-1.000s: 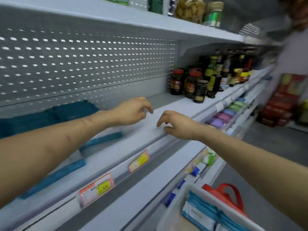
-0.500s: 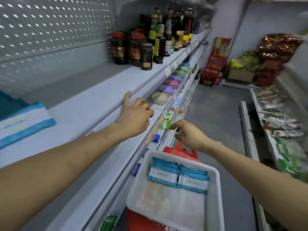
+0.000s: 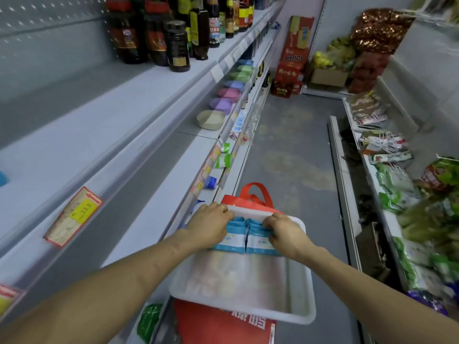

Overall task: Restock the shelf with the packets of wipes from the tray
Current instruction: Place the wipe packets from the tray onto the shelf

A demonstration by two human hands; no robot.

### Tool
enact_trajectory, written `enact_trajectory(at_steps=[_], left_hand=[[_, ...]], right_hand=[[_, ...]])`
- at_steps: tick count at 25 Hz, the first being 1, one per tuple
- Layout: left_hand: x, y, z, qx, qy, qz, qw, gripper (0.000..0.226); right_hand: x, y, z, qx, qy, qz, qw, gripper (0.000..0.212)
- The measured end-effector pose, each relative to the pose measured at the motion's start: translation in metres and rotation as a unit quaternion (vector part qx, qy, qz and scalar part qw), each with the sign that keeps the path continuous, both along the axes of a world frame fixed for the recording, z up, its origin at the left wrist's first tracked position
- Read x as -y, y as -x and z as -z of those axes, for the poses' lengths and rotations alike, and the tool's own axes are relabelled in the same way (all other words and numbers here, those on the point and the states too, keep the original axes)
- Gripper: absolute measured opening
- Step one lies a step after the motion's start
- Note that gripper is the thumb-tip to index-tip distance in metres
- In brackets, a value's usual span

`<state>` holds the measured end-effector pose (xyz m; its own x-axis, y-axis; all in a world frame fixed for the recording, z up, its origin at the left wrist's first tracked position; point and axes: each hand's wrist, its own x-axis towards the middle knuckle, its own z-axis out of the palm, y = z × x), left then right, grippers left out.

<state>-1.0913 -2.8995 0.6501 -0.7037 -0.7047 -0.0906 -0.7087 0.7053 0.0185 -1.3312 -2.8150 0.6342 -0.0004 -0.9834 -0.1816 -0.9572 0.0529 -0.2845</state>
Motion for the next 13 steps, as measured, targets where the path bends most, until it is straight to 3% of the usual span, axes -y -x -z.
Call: enact_trajectory(at_steps=[5,9,13], left_hand=[[-0.017,0.000,0.035,0.029,0.000,-0.011,1.000,0.048],[-0.024,0.000,0.054,0.019,0.036,-0.021,0.999,0.064],[-0.026,-0.002,0.075,0.002,0.075,0.004,0.997,0.058]], right_hand=[[-0.014,-0.010,0.017,-0.082,0.025,-0.035,0.996,0.048],[-0.023,-0.022,0.028,-0.151,0.046,-0.038,0.987,0.051],[-0.026,-0.028,0.036,-0.194,0.059,-0.032,0.979,0.046]])
